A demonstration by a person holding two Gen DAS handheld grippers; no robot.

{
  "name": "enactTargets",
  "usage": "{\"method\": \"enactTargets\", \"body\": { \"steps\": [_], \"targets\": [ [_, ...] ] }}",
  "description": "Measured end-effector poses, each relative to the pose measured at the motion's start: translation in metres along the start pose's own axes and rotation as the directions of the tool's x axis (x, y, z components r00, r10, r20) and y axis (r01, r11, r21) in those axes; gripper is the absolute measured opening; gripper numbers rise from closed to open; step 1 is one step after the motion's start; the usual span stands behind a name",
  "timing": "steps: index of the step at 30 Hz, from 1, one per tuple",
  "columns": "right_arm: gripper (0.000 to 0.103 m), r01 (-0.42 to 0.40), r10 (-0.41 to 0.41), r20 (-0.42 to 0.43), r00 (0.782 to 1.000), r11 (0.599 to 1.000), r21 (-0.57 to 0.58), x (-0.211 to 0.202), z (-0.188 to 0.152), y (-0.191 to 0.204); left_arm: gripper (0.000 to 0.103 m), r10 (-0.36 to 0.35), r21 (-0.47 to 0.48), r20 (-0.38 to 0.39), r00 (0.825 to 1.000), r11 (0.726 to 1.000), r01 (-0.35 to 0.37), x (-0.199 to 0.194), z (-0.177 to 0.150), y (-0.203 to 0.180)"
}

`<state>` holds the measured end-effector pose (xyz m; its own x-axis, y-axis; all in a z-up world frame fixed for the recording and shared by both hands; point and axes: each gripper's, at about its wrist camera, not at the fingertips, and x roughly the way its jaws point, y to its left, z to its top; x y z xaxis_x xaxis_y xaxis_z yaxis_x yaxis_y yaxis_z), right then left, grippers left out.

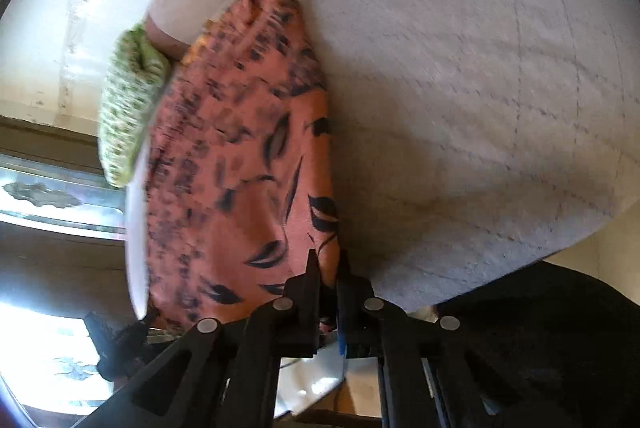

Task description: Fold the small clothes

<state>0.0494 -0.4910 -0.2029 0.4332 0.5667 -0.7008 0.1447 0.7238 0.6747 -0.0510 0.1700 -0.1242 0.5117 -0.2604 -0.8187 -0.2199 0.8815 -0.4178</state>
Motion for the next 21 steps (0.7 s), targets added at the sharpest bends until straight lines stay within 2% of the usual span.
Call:
{"method": "enactTargets", "body": {
  "steps": [3,9,14,16,18,21],
  "targets": [
    [0.006,-0.084,0.083,0.062,0.995,0.996,0.011,-0.024,0.007,0.009,0.007,-0.054,-0.006,0.036,0.998,0.999,0.054,-0.017,0.008,-0.004],
    [0.006,-0.180,0.176,0.090,0.980,0.983,0.039,-0.034,0.014,0.012,0.007,-0.096,-0.026,0.038,0.995,0.995,0.097,-0.030,0.019,-0.010],
    [0.006,-0.284,0.282,0.138,0.950,0.959,-0.002,-0.057,0.028,0.030,0.007,-0.152,0.021,0.119,0.981,0.988,0.151,-0.061,0.039,-0.023],
    [0.006,-0.298,0.297,0.144,0.944,0.954,-0.012,-0.060,0.034,0.033,0.007,-0.130,0.020,0.085,0.988,0.991,0.129,-0.048,0.046,-0.025],
    [0.006,-0.296,0.294,0.116,0.949,0.955,0.003,-0.051,0.041,0.031,0.007,-0.104,0.013,0.035,0.994,0.994,0.104,-0.034,0.052,-0.024],
    [0.006,-0.312,0.311,0.086,0.947,0.950,0.005,-0.042,0.053,0.036,0.007,-0.115,0.070,0.053,0.992,0.991,0.112,-0.035,0.072,-0.040]
  ]
}}
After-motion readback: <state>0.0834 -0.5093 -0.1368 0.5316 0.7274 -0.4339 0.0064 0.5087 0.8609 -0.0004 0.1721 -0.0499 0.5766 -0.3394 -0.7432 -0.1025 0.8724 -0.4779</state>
